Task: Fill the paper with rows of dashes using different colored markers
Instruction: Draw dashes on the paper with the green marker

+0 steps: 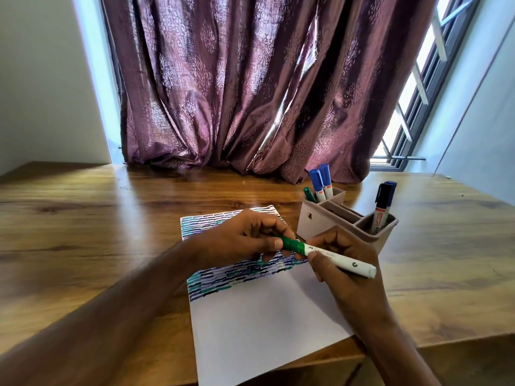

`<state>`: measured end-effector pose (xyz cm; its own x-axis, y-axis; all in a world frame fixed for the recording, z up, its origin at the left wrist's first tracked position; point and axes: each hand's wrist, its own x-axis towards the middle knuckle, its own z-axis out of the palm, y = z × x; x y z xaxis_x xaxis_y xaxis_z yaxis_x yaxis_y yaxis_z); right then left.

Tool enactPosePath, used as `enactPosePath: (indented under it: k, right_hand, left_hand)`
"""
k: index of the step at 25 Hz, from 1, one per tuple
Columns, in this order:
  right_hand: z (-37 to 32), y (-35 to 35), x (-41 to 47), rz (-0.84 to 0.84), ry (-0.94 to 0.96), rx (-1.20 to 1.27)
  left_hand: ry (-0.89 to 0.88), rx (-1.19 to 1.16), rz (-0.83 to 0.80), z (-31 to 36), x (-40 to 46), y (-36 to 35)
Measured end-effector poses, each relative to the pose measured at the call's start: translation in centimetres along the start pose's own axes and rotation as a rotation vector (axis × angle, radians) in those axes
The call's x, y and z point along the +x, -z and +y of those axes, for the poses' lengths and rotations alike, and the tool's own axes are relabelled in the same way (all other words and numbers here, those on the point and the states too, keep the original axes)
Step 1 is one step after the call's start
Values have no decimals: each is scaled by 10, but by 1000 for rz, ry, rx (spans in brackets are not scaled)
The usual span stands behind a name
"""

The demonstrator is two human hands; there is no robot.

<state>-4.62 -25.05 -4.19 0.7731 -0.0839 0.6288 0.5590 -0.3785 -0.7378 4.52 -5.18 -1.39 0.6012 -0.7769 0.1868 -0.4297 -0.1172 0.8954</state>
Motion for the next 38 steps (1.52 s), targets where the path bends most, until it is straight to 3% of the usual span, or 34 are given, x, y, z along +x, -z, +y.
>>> enactPosePath:
  k: [9,25,29,33,35,38]
  right_hand:
    - [-3,0,1,-49,-39,88]
    - [-10,-1,1,-30,-57,47]
    - [-13,5,5,-88,-122,48]
    - [-16,24,-2,-344,-303,-309]
    - [-14,31,-11,-301,-256,-466]
    - [-7,38,-18,-222,-170,-423]
  left_hand:
    - [-13,-296,35,-2,0,-1]
    - [-18,-327,61,-14,6,-8]
    - [-52,-360,192,-18,6,-7]
    - [-204,-413,355,-10,11,4]
    - [-254,-424,424,-7,14,9]
    - [-231,-415,498,-15,13,11]
